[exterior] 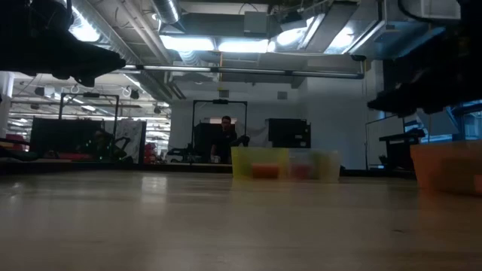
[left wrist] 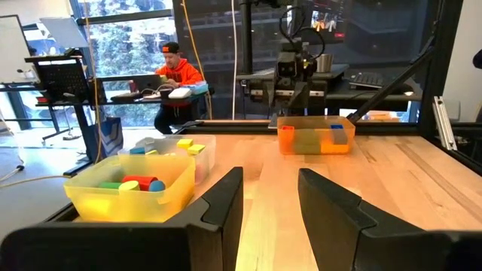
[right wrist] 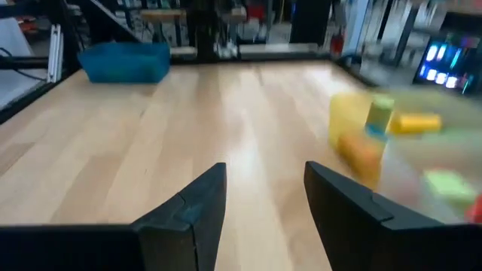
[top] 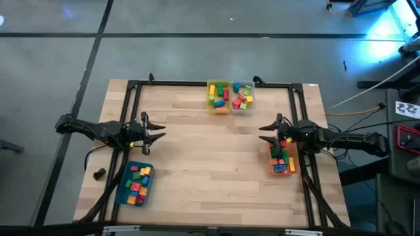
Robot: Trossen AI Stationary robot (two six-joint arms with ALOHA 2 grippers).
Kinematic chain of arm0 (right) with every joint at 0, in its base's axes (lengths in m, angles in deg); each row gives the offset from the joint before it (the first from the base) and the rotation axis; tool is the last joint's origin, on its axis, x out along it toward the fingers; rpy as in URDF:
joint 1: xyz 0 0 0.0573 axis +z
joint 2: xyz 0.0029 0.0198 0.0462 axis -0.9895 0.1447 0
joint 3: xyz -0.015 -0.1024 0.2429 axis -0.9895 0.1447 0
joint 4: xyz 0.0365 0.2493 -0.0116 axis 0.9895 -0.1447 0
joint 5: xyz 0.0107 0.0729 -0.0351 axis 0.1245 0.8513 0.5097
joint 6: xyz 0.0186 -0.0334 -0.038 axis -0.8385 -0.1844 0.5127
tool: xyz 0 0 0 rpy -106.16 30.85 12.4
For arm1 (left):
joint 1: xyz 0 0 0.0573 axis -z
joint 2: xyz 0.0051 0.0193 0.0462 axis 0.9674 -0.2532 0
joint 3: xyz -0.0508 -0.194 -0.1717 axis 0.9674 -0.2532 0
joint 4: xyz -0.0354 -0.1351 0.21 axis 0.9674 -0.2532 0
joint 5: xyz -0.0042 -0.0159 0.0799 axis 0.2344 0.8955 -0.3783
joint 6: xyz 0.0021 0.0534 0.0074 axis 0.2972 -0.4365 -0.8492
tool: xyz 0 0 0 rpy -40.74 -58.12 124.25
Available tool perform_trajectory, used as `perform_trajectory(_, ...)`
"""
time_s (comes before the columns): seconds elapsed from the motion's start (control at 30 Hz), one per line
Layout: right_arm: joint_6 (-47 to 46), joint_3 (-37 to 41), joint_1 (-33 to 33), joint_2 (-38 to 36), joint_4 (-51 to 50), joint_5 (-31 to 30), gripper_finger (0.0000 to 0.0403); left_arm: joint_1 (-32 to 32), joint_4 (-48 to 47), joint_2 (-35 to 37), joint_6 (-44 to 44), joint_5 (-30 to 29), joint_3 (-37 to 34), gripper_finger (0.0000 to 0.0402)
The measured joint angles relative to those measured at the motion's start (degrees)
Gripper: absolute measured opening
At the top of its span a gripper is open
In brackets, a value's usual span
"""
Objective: Sort blocks by size
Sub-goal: Return to Home Position
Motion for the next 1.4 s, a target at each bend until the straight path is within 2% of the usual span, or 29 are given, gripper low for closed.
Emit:
perform_trajectory(0.13, -2.69, 0.37, 0.00, 0.19, -1.24, -0.92, 0.0182, -0.02, 0.00, 0.00, -0.02, 0.00, 0.00, 0.0114)
perform_trajectory(0.87, -2.80, 0.34, 0.07, 0.50, -1.91, -2.38, 0.0182, -0.02, 0.00, 0.00, 0.00, -0.02, 0.00, 0.0114)
perform_trajectory(1.03, -2.77, 0.35, 0.01, -3.31, -1.98, -2.39, 0.0182, -0.01, 0.00, 0.00, 0.00, 0.00, 0.00, 0.0114)
perform_trajectory(1.27, -2.77, 0.38, 0.02, -12.75, -2.01, -2.35, 0.0182, -0.02, 0.00, 0.01, -0.01, 0.00, 0.00, 0.0114)
perform_trajectory(1.4, -2.75, 0.43, 0.00, -12.69, -0.40, -2.47, 0.0182, -0.02, 0.00, 0.00, 0.00, -0.06, 0.00, 0.0114)
